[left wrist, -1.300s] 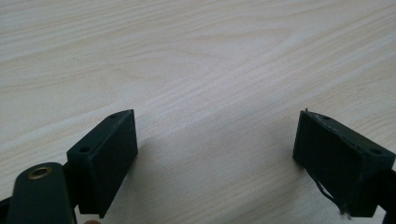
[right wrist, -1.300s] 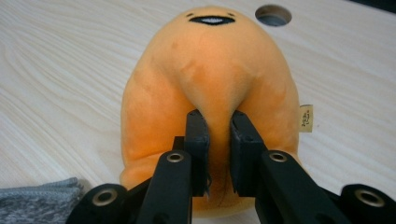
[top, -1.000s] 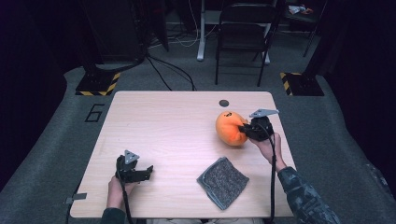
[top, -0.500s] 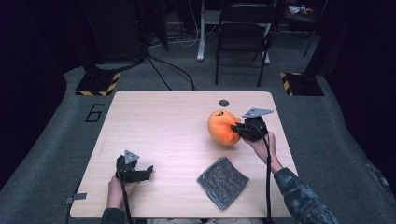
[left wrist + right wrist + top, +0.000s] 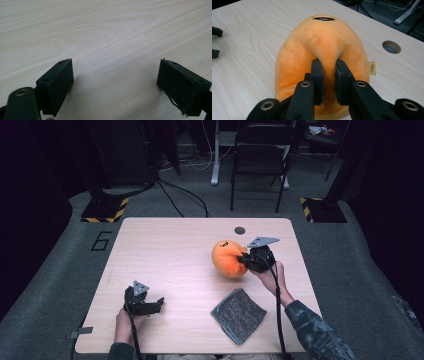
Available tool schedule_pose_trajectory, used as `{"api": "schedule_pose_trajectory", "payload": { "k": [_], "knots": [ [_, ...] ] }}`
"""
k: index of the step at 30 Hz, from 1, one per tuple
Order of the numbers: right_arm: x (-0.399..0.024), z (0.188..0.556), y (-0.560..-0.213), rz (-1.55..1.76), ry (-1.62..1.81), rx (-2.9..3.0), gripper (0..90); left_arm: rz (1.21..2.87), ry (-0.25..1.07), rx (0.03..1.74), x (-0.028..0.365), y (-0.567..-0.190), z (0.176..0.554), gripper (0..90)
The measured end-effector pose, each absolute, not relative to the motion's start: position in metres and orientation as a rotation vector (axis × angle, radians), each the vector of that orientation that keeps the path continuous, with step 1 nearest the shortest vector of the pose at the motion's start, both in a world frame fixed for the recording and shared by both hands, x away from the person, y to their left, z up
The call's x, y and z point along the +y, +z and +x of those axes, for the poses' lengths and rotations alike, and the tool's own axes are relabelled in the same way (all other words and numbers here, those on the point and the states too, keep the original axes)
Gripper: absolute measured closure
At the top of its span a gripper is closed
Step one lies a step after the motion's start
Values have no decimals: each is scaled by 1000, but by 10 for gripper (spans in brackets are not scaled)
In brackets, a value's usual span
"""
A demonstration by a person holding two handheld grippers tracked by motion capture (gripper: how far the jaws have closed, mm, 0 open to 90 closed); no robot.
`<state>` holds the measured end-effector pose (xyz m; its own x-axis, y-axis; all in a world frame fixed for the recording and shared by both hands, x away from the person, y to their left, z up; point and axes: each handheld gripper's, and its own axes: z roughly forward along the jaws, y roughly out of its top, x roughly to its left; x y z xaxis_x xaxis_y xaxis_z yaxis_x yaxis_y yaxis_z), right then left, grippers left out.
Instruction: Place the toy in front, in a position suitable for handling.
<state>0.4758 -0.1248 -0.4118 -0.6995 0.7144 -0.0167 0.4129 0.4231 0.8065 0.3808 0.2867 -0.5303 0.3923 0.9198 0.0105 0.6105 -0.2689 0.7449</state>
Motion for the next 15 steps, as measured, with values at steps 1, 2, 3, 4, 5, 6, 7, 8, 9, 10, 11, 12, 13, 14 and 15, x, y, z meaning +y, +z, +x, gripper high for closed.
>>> {"api": "schedule_pose_trajectory", "payload": {
  "k": [1,2,3,4,5,6,7,8,9,10,11,12,13,14,15],
  "knots": [
    [-123,476,-412,963,1166,2327,791,1988,597,1307,287,-530,381,135],
    [-120,476,-413,961,1162,2330,790,1991,596,1303,287,-530,381,135],
    [-120,476,-413,961,1162,2330,790,1991,596,1303,287,-530,381,135],
    [-118,477,-414,956,1158,2332,790,1989,596,1306,287,-530,381,135],
    [-113,478,-417,951,1151,2342,788,1988,597,1306,287,-530,381,134],
    [-111,479,-419,957,1149,2346,788,1989,596,1306,287,-530,381,135],
    [-109,480,-421,955,1142,2354,787,1990,596,1305,287,-530,381,135],
    [-108,480,-423,949,1139,2358,786,1989,596,1305,287,-530,381,134],
    [-105,481,-425,952,1131,2358,785,1989,596,1305,287,-530,381,135],
    [-103,482,-427,962,1121,2364,785,1989,596,1305,287,-530,381,134],
    [-103,482,-427,962,1121,2364,785,1989,596,1305,287,-530,381,135],
    [-102,483,-430,966,1115,2369,783,1989,596,1305,287,-530,381,135],
    [-98,486,-437,965,1090,2384,779,1989,596,1305,287,-530,381,135],
    [-97,486,-440,967,1079,2389,779,1989,596,1305,287,-530,381,134],
    [-97,486,-443,974,1076,2389,777,1989,596,1305,287,-530,381,135]
  ]
}}
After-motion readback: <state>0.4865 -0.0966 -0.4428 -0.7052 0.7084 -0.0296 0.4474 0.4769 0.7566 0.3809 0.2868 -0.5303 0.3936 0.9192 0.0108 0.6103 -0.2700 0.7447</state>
